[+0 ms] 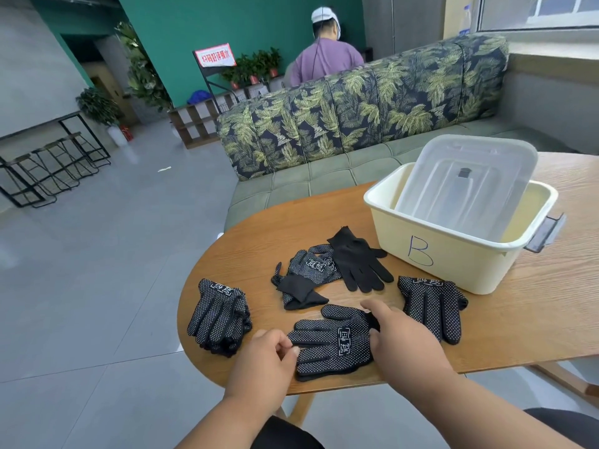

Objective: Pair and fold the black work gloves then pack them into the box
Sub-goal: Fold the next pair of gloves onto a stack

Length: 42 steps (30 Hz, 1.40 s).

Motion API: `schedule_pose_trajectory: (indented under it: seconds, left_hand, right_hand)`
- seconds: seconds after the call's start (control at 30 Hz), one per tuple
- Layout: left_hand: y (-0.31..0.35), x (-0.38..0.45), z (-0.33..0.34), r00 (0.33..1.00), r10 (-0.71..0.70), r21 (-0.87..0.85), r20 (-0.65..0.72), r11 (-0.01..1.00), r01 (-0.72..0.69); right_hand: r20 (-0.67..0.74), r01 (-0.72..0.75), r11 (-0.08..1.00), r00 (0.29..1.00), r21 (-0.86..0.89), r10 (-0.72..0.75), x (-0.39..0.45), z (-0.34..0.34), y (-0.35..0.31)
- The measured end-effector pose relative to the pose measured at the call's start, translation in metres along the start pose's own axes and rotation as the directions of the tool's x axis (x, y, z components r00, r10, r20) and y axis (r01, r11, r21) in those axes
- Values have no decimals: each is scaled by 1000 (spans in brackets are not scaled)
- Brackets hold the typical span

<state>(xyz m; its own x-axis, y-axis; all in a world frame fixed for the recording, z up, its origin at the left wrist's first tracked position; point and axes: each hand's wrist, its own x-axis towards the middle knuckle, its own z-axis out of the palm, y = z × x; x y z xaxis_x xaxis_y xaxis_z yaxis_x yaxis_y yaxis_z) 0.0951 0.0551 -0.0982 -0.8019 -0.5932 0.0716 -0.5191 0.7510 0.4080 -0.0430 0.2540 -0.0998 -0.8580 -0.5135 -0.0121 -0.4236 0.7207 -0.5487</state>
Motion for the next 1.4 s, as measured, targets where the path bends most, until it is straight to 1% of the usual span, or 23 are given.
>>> schedule_pose_trajectory:
  seconds: [0.07,0.13,0.23,0.27,0.3,0.47,0.67,0.77,0.9,0.97,1.1,1.2,1.3,1.33,1.4]
  left_hand:
    - [5,-3,0,996,79,42,-50,996,-77]
    - [13,-8,2,984,173,57,-39,984,-171]
    - [22,-13,13,943,308,17,127,950,-312]
    - [22,-13,18,926,340,12,163,938,-347]
    - [20,-13,21,916,363,4,171,929,-369]
    - [2,-7,25,907,414,-12,76,910,-414]
    - [-11,-12,27,882,471,49,1,881,-471]
    - [-4,-15,25,847,531,102,-15,844,-527]
    - [17,-15,28,779,627,135,-10,773,-620]
    - [26,-12,32,768,640,146,1,760,-634]
    - [32,-6,39,777,629,168,15,765,-622]
    - [33,-5,44,780,626,173,15,766,-618]
    - [32,-8,45,805,593,124,-3,799,-588]
    - [32,-9,45,815,580,99,-21,812,-575]
    - [31,-11,44,835,549,51,-42,836,-547]
  right_hand:
    - [-1,4,1000,1000,-24,-4,1,2,0]
    - [2,12,999,1000,-32,-12,2,4,-1]
    - [4,15,999,1000,-52,-14,6,6,1]
    - [3,13,998,1000,-62,-12,7,6,1]
    - [0,8,998,1000,-67,-8,7,6,1]
    - [-26,5,999,1000,-42,-7,7,6,0]
    - [14,-10,998,1000,-62,10,8,6,-2]
    - [37,-8,998,999,-66,10,8,5,-5]
    - [63,3,995,998,-96,3,10,2,-6]
    - [75,6,994,997,-113,2,11,0,-7]
    - [80,10,992,997,-128,0,10,1,-7]
    - [17,29,996,999,-82,-28,9,2,-5]
    - [-43,96,993,994,-67,-99,4,-3,-5]
    - [-69,121,988,989,-101,-128,2,-6,-6]
    - [-119,172,958,972,-230,-202,0,-9,-6]
